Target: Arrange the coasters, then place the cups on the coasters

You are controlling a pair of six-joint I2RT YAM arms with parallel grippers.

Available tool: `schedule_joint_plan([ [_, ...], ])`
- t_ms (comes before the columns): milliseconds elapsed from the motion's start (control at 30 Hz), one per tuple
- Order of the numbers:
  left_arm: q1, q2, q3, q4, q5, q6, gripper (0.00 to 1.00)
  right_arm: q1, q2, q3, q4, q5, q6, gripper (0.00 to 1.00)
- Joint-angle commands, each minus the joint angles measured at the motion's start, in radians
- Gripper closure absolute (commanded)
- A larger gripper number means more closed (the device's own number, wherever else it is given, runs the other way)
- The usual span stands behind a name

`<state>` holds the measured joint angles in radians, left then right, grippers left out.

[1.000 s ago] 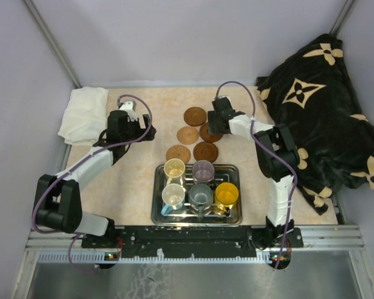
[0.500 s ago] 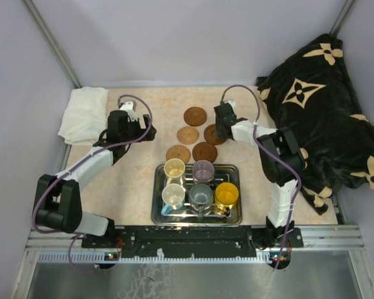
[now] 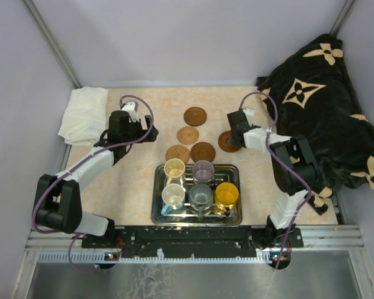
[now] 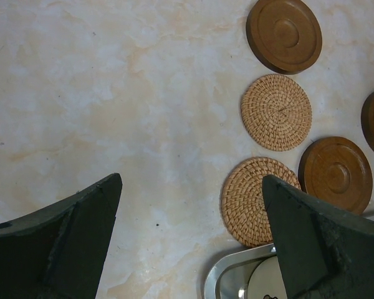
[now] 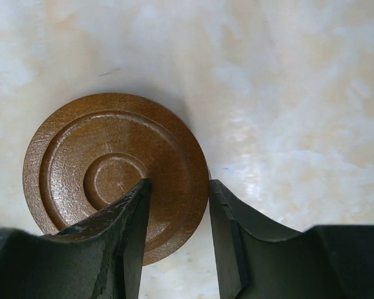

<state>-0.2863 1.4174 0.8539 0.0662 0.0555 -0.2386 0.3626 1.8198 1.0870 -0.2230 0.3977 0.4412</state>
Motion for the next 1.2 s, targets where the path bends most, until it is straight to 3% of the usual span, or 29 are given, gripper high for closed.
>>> schedule_joint_plan([
  [0, -0.008, -0.028, 0.003, -0.008, 0.011, 0.001, 0.0, -0.07, -0.027, -0.04, -0.058, 0.038, -0.004, 0.59],
  [700, -0.012, -0.04, -0.013, -0.011, 0.006, 0.002, 0.0, -0.114, 0.035, 0.096, -0.047, 0.037, -0.075, 0.53],
  [1167, -0.013, -0.052, -0.038, 0.0, -0.006, 0.002, 0.0, -0.052, -0.194, 0.099, -0.057, -0.044, -0.175, 0.45],
])
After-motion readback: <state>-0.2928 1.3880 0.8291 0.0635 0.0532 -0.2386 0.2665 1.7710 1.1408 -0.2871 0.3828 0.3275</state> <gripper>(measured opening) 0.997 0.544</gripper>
